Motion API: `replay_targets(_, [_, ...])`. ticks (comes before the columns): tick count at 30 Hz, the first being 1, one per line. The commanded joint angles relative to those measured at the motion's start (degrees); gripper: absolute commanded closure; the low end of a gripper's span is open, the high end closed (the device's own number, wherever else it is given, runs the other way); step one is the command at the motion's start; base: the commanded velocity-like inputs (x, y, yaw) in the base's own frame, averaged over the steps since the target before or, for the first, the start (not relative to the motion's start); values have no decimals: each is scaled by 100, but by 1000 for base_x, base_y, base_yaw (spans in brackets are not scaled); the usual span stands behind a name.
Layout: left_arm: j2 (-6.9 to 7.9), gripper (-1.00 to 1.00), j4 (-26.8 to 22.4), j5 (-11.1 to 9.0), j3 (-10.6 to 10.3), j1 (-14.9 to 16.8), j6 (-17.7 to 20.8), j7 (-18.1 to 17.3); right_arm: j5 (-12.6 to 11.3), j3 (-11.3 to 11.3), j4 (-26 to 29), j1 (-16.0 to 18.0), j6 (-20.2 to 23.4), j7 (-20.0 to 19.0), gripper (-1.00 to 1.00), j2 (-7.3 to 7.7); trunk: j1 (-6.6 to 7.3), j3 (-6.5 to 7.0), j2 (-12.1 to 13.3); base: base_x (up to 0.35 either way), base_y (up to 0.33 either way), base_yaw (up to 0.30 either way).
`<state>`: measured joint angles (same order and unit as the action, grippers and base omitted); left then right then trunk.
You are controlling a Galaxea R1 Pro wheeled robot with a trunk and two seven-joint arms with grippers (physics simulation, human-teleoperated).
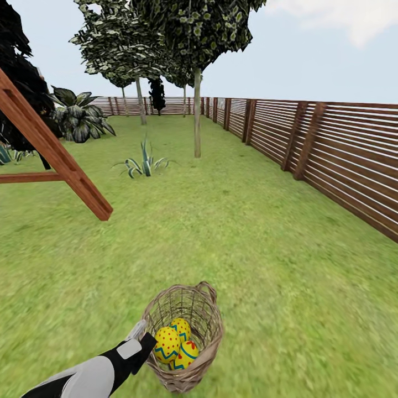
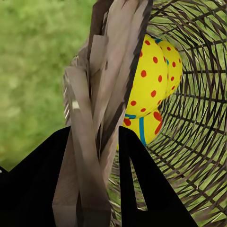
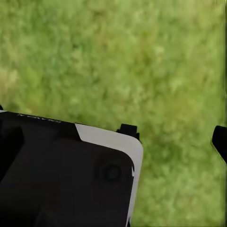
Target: Take the three Easter eggs out of the wicker basket on the lawn in the garden, then place them on the lawn next to a single tree (choose any tree) so that all three eggs are next to the same tree and none are left in the basket.
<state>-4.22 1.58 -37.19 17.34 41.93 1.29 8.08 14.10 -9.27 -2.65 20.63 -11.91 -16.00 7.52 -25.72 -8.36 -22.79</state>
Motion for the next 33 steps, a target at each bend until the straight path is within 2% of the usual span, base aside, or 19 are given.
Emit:
replay_targets(1, [0, 100, 0, 36, 69, 8, 11, 18, 49, -49, -25, 11, -40, -8, -100, 4, -7, -11, -12, 310, -128, 0])
replay_targets(18, [-1, 100, 0, 37, 70, 8, 11, 18, 48, -49, -28, 11, -23, -16, -100, -5, -7, -11, -12, 310, -128, 0])
replay_targets(21, [0, 100, 0, 37, 68, 8, 11, 18, 70, -49, -4, 11, -43, -8, -100, 34, -7, -11, -12, 310, -122, 0])
replay_targets(33, [0, 100, 0, 36, 69, 8, 11, 18, 66, -49, -103, 2, -22, -8, -100, -5, -7, -11, -12, 310, -121, 0])
